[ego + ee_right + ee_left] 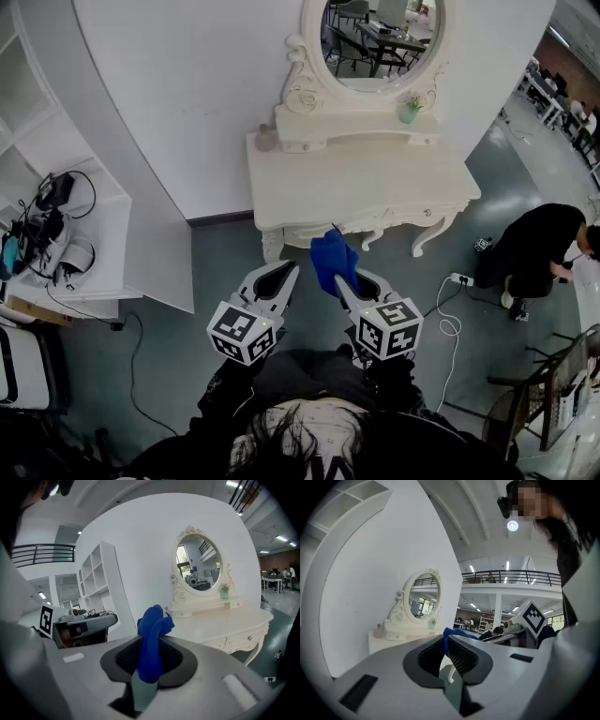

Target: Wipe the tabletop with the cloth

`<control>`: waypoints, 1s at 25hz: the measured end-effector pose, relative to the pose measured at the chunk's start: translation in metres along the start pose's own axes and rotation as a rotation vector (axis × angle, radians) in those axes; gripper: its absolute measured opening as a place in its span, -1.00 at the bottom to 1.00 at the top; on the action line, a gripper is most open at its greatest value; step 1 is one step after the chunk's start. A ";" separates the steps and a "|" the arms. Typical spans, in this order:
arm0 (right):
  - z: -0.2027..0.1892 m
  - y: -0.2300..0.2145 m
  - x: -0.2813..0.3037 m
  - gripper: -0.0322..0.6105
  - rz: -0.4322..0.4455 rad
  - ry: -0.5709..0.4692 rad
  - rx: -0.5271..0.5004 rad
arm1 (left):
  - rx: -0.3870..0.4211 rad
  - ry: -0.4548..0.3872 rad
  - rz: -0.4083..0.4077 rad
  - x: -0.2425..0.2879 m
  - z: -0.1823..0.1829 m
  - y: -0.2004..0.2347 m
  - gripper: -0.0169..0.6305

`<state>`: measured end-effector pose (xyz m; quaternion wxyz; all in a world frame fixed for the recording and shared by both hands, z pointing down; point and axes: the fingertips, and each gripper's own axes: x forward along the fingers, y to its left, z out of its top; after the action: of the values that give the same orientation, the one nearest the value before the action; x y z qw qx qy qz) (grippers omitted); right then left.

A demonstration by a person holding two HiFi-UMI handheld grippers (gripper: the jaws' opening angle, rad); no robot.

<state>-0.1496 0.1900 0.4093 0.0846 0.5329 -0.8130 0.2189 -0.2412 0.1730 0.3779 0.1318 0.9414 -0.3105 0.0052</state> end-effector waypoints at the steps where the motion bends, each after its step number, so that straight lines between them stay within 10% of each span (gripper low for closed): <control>1: -0.001 0.000 -0.001 -0.64 -0.001 0.001 0.000 | -0.001 0.001 0.002 0.000 0.000 0.000 -0.94; 25: 0.003 -0.056 0.010 -0.64 -0.028 -0.030 0.096 | 0.007 0.053 0.017 0.046 -0.007 0.015 -0.94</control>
<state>-0.1028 0.1614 0.4255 0.0500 0.5507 -0.7954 0.2484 -0.2125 0.1367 0.3926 0.1368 0.9387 -0.3148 0.0323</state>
